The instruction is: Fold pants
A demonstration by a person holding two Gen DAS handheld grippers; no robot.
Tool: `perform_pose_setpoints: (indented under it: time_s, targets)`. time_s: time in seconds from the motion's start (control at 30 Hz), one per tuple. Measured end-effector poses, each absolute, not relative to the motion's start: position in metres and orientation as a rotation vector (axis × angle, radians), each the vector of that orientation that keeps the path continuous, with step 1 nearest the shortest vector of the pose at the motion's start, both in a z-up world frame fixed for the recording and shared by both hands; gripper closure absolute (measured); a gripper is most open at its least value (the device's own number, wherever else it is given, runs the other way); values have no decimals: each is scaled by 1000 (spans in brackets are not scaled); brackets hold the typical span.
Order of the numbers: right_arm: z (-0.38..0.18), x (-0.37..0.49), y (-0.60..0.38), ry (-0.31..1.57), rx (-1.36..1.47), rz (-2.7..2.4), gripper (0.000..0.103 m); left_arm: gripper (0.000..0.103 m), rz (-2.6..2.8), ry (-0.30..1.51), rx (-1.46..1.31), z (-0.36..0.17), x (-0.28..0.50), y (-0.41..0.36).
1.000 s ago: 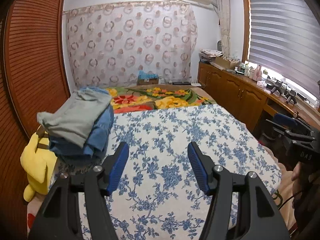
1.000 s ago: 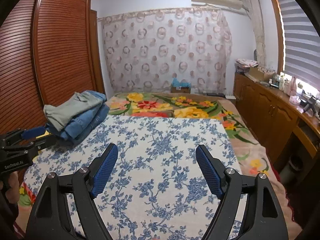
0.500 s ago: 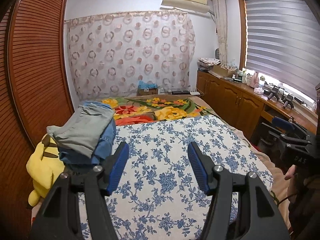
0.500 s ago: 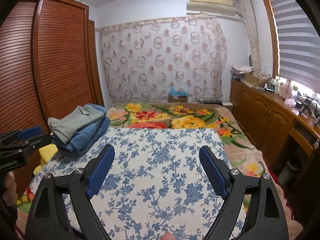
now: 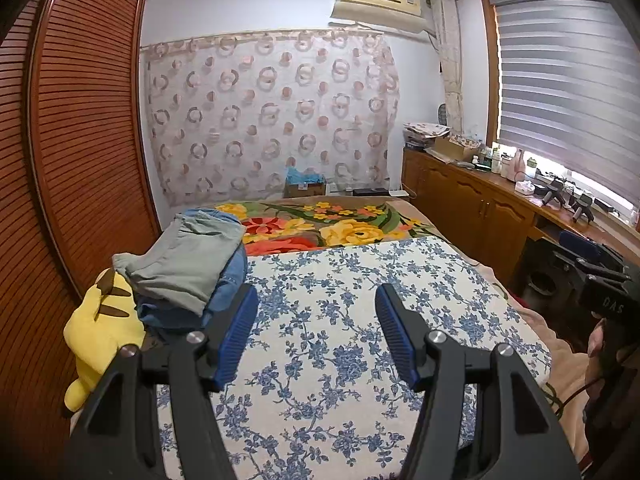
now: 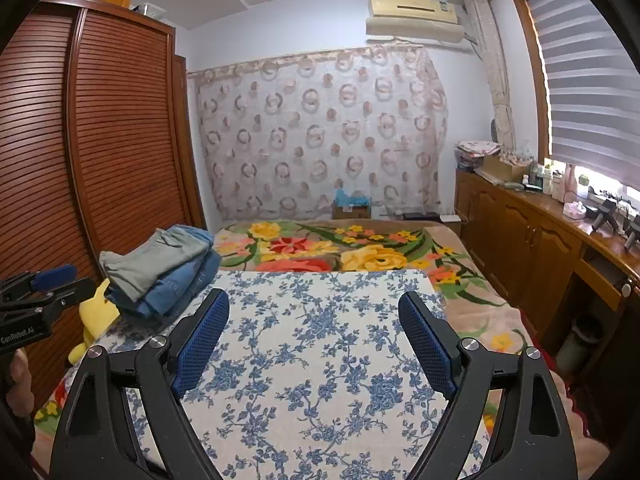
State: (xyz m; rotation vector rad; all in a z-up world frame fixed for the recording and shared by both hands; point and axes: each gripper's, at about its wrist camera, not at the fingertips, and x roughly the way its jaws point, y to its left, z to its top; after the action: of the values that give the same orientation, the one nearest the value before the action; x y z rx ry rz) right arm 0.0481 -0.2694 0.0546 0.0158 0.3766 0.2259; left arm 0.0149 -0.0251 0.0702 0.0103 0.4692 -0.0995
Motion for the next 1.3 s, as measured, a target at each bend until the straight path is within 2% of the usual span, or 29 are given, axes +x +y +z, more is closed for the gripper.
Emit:
perform_pose_setpoints:
  time_s: [1.3]
  targets:
    - [52, 48, -268, 377, 9, 222, 14, 42, -97, 468, 11, 69, 14, -25]
